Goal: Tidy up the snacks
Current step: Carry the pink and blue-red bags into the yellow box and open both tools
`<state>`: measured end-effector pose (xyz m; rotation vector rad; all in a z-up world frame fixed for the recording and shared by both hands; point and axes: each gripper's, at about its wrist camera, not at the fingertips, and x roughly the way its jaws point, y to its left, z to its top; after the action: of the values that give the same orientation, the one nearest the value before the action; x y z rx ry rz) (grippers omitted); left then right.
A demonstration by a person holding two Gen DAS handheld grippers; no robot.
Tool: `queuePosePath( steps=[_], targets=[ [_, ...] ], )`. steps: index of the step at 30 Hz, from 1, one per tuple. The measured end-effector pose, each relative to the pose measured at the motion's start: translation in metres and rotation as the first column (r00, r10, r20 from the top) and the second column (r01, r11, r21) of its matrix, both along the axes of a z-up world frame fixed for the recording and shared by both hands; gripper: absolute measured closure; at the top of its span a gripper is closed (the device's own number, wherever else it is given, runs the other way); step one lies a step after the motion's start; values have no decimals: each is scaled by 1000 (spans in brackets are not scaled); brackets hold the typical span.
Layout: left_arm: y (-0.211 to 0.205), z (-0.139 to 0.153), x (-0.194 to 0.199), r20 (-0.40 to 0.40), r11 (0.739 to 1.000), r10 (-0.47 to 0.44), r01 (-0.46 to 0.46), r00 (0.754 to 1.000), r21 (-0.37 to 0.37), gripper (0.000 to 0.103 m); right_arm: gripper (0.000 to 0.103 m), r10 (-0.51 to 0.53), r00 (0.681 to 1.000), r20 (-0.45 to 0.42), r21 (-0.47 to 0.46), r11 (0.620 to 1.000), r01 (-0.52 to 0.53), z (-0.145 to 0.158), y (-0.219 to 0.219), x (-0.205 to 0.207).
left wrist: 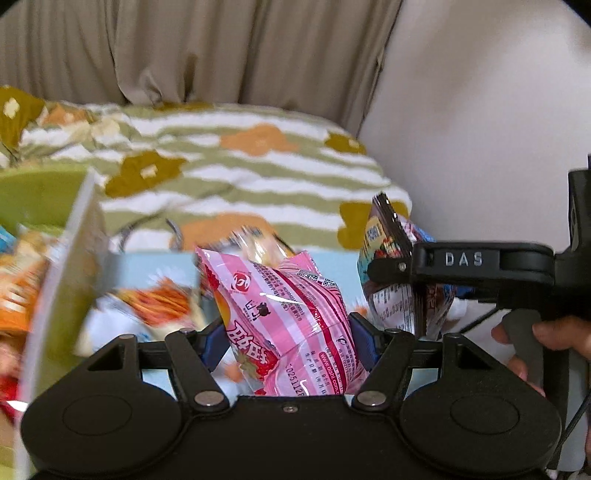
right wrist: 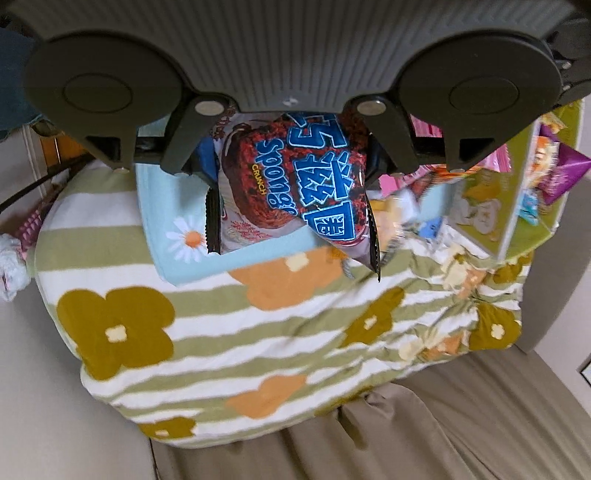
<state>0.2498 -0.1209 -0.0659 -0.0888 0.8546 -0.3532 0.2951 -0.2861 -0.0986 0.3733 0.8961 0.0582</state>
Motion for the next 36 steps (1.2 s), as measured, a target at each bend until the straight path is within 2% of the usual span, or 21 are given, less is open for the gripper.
queuePosePath(
  steps=[10, 19, 26, 32, 34, 36],
  targets=[
    [106, 69, -15, 140, 996, 87, -85, 986, -23, 32, 16, 62, 987, 151, 15, 998, -65, 75, 96, -7],
    [216, 98, 4, 189, 983, 184, -177, 964, -52, 32, 16, 141, 967, 213, 8, 989, -146, 102, 202, 10],
    [269, 91, 51, 140, 981, 188, -178, 972, -83, 32, 16, 159, 963, 217, -28, 987, -156, 103, 270, 35],
    [292, 74, 87, 93, 982, 182, -177, 979, -59, 30, 16, 150, 973, 175, -49, 988, -143, 89, 308, 56],
    [299, 64, 97, 60, 979, 200, -197, 978, -62, 26, 16, 146, 976, 159, -50, 989, -139, 83, 315, 64],
    [306, 53, 105, 30, 974, 219, -217, 975, -61, 8, 16, 139, 980, 146, -51, 990, -133, 77, 320, 69]
  ],
)
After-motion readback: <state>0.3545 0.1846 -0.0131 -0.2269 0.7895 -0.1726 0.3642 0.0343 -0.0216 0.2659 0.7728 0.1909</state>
